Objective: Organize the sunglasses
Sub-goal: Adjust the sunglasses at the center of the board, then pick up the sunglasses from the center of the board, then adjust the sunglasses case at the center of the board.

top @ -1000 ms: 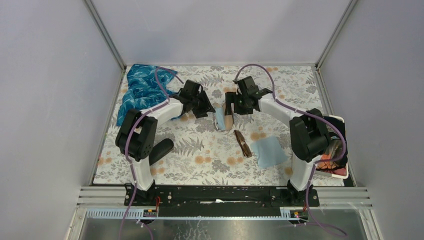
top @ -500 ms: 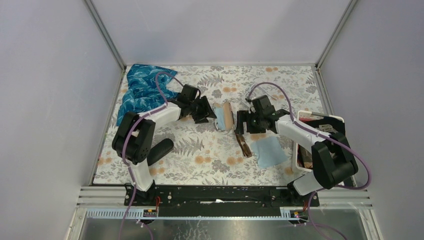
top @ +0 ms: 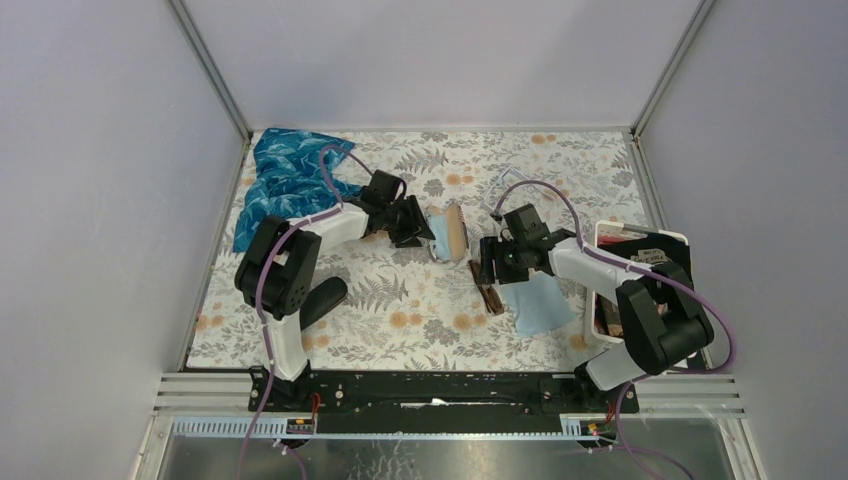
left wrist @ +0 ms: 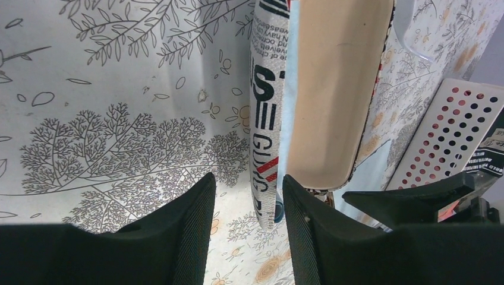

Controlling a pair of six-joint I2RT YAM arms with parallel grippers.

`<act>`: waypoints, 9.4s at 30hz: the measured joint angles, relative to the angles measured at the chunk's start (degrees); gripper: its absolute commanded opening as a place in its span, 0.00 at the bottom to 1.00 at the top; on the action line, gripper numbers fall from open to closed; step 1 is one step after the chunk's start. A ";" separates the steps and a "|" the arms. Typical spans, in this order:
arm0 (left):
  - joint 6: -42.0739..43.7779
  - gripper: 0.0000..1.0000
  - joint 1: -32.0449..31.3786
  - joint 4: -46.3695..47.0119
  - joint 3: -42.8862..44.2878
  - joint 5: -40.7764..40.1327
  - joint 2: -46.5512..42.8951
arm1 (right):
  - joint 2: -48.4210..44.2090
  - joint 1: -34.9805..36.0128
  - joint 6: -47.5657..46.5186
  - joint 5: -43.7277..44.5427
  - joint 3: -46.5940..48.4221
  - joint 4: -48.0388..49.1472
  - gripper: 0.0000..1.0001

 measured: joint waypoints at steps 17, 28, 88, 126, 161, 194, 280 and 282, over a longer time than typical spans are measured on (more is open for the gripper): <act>0.00 0.50 -1.18 0.00 0.04 0.39 -0.09 | 3.74 0.26 1.18 -0.28 -1.73 4.57 0.46; 0.00 0.50 -1.18 0.02 -0.90 0.39 -2.91 | 1.73 5.62 2.91 3.87 -2.82 4.44 0.33; 0.66 0.51 -1.18 -1.03 -11.91 -1.11 -17.20 | -3.06 25.70 7.43 7.72 -1.97 -0.17 0.29; 0.68 0.51 -1.60 -0.90 -12.09 -0.26 -16.39 | 2.43 35.21 12.81 32.70 9.51 -13.77 0.55; 0.70 0.53 -1.60 -1.01 -12.48 -0.28 -16.44 | 4.96 19.58 3.58 6.86 3.21 2.27 0.57; 0.72 0.53 -1.57 -1.01 -12.50 -0.26 -16.44 | -1.29 19.37 7.39 6.14 -0.72 2.36 0.20; 2.60 0.08 -3.06 -3.26 2.91 -3.65 3.34 | 22.95 7.50 12.48 11.87 37.73 -6.67 0.22; 2.60 0.08 -3.06 -3.19 2.91 -3.58 3.34 | 23.80 8.39 11.43 13.33 39.15 -7.85 0.22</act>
